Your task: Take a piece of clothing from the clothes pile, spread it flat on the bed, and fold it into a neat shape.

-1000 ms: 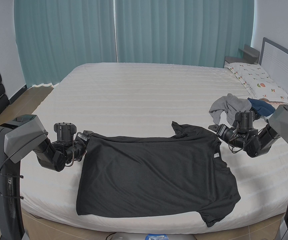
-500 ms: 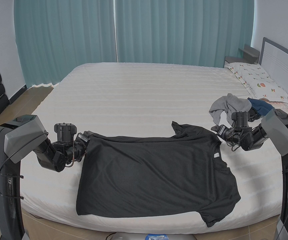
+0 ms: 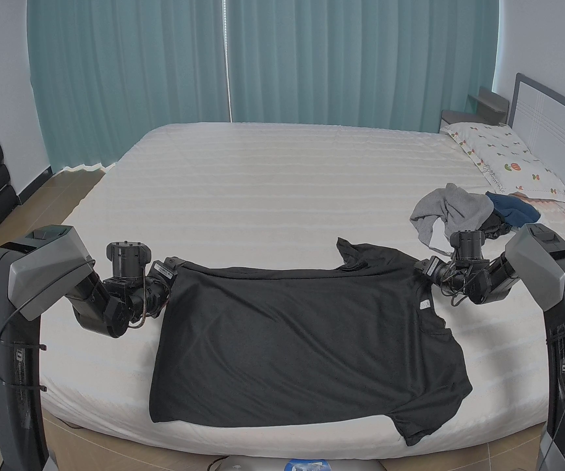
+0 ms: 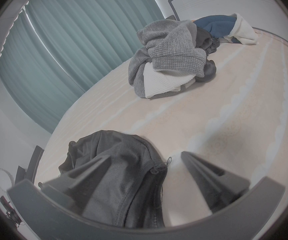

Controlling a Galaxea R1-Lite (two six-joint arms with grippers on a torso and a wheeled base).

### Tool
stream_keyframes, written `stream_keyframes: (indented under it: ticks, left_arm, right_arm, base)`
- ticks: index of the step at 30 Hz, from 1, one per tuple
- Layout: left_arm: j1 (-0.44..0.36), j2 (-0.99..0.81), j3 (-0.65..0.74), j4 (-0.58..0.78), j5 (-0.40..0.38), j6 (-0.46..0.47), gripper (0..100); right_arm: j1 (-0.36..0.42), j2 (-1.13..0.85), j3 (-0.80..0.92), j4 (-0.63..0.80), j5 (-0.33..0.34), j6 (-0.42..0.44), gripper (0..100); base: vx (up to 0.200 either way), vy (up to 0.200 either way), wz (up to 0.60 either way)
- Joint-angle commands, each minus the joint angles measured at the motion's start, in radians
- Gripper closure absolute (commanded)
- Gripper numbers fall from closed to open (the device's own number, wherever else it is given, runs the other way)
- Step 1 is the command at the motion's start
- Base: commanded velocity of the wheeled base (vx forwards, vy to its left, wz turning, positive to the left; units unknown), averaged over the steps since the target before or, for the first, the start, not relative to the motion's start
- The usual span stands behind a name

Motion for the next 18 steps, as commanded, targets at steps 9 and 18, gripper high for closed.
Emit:
stream_keyframes:
  ticks: [9,18]
  left_arm:
    - [0.000,0.001,0.000,-0.001,0.001,-0.001,0]
    - [-0.003,0.001,0.000,-0.001,0.001,0.001,0]
  right_arm:
    - [-0.003,0.066,-0.140,-0.014,-0.068,0.012,100]
    - [-0.003,0.066,-0.154,-0.020,-0.073,0.014,100]
  base:
    - [0.000,0.000,0.00]
    - [0.000,0.000,0.00]
